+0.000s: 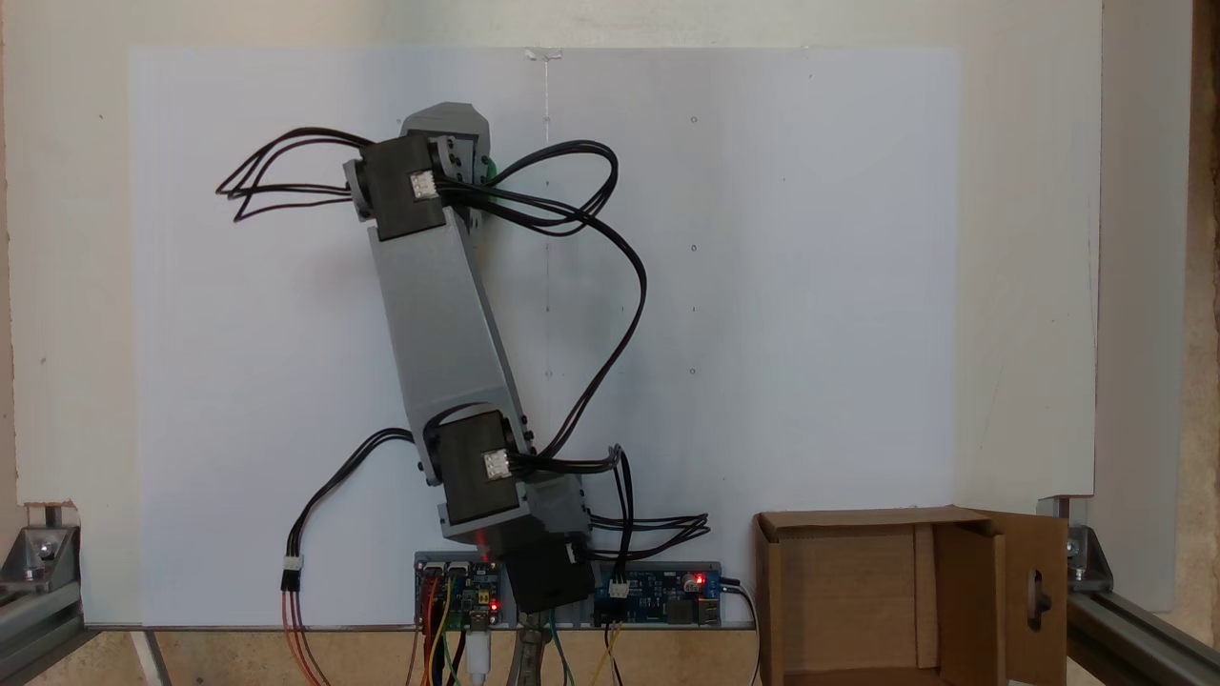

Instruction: Grasp a green dice and put it in the bin.

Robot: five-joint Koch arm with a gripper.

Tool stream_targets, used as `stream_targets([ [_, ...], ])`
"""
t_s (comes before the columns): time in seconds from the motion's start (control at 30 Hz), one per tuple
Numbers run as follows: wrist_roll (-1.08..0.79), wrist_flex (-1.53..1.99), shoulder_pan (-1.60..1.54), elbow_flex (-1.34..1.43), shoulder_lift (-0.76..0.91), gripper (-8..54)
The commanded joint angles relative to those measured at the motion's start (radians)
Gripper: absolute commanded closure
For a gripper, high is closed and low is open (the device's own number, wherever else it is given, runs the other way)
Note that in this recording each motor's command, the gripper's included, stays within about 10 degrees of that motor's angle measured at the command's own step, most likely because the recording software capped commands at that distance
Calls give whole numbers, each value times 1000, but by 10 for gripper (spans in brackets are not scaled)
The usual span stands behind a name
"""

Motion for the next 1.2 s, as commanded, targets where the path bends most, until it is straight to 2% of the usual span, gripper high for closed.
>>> stream_targets([
  [0.0,-8,-3,-5,-12,3,18],
  [1.17,-9,-25,3,-11,-163,27],
])
